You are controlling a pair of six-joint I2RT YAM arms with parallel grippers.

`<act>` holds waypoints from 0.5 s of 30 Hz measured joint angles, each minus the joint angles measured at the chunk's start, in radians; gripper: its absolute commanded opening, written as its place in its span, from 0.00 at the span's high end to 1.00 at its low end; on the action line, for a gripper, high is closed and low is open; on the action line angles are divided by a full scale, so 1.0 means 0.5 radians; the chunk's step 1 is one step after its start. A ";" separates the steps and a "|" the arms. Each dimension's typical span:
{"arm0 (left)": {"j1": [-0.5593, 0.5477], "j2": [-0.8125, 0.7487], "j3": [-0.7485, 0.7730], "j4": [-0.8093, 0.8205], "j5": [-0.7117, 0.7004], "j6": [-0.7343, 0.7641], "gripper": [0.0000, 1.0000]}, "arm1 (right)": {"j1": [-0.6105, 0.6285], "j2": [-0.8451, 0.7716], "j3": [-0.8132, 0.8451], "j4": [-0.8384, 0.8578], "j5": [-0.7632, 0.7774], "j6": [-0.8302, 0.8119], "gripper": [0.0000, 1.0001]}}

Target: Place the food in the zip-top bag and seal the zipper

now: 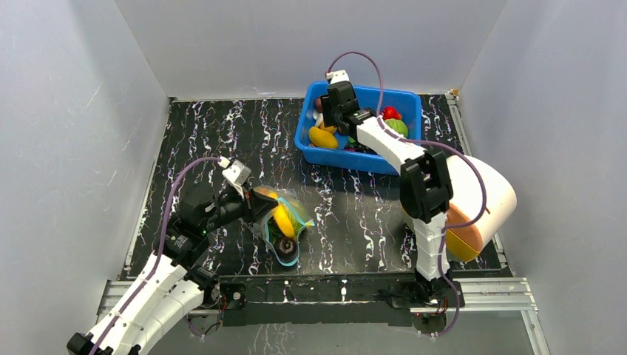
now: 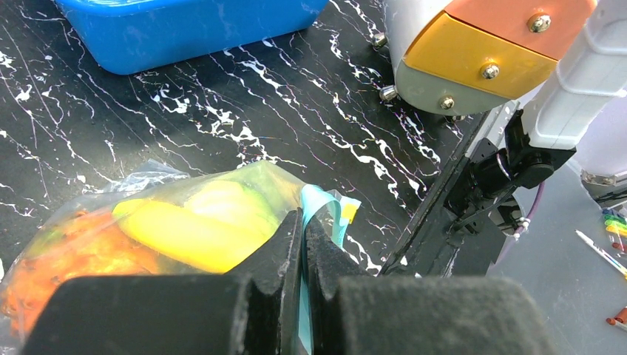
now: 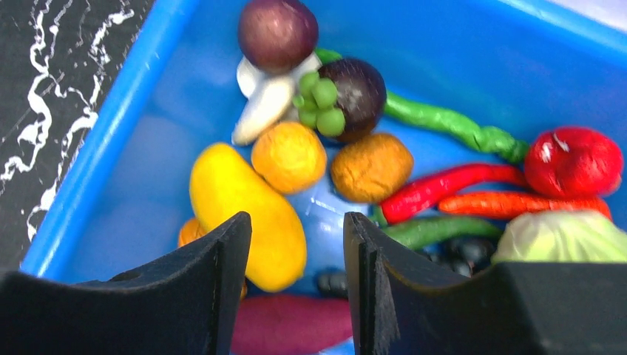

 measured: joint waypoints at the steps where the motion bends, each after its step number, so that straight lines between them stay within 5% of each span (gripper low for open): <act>1: 0.000 -0.006 0.000 -0.005 0.000 0.000 1.00 | -0.002 0.050 0.056 0.007 -0.002 -0.015 0.55; 15: 0.000 -0.056 0.024 -0.096 -0.017 0.004 1.00 | 0.001 0.519 0.568 0.069 0.092 -0.234 0.71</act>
